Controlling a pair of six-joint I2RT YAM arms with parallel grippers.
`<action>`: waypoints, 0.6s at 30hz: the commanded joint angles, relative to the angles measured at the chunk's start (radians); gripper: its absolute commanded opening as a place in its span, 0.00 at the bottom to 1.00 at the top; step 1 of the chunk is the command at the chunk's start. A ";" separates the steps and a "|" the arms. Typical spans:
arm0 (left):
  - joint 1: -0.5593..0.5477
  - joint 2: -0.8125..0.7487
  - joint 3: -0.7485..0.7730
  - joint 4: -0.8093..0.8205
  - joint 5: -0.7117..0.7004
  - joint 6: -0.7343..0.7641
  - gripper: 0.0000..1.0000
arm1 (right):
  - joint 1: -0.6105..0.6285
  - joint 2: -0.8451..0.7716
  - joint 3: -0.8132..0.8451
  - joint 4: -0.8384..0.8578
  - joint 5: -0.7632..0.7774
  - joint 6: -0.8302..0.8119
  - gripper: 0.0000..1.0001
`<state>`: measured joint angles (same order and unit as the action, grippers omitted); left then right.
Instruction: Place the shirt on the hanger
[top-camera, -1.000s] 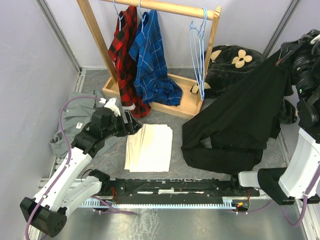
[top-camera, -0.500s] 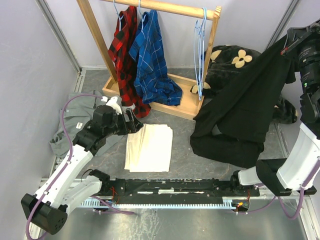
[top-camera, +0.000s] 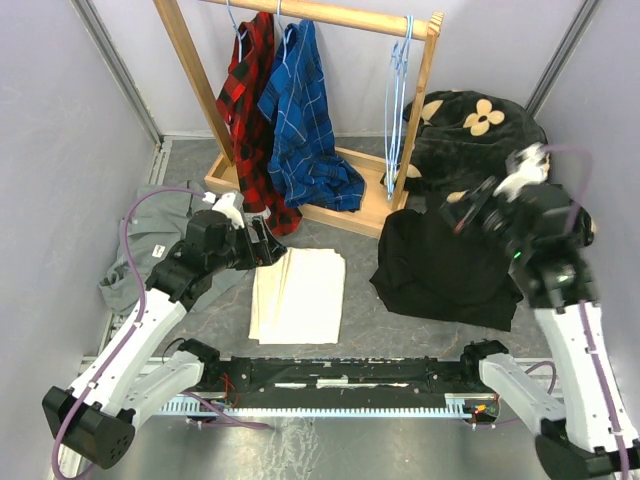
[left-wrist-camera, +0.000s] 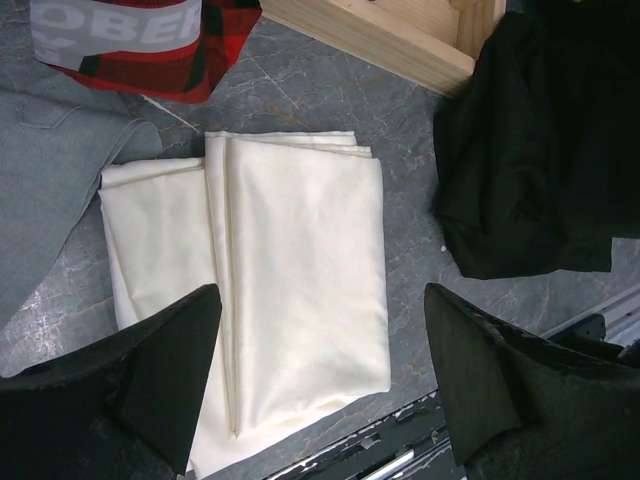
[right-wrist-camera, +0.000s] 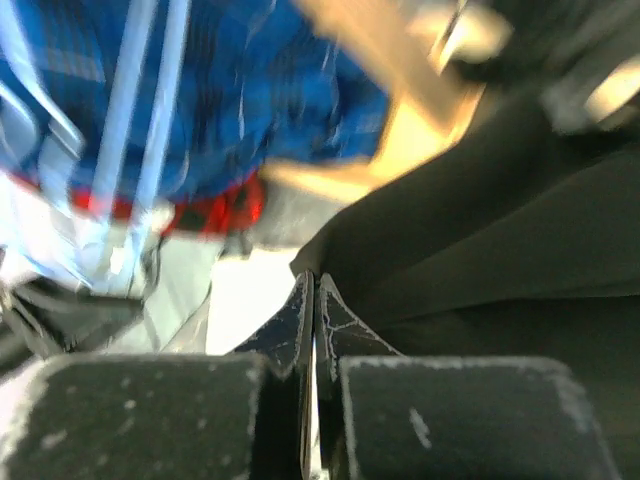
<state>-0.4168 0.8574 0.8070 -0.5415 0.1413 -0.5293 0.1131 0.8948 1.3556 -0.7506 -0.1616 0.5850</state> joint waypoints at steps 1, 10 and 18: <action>0.000 0.013 0.006 0.068 0.031 0.023 0.88 | 0.363 -0.151 -0.469 0.260 0.009 0.295 0.00; 0.000 -0.001 -0.003 0.064 0.034 -0.001 0.87 | 0.778 0.038 -0.407 0.139 0.448 0.176 0.73; 0.000 -0.023 -0.011 0.049 0.026 -0.008 0.87 | 0.597 0.107 -0.210 -0.240 0.902 0.051 0.92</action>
<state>-0.4168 0.8482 0.7963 -0.5217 0.1604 -0.5301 0.8349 0.9684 1.0924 -0.8177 0.4931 0.7330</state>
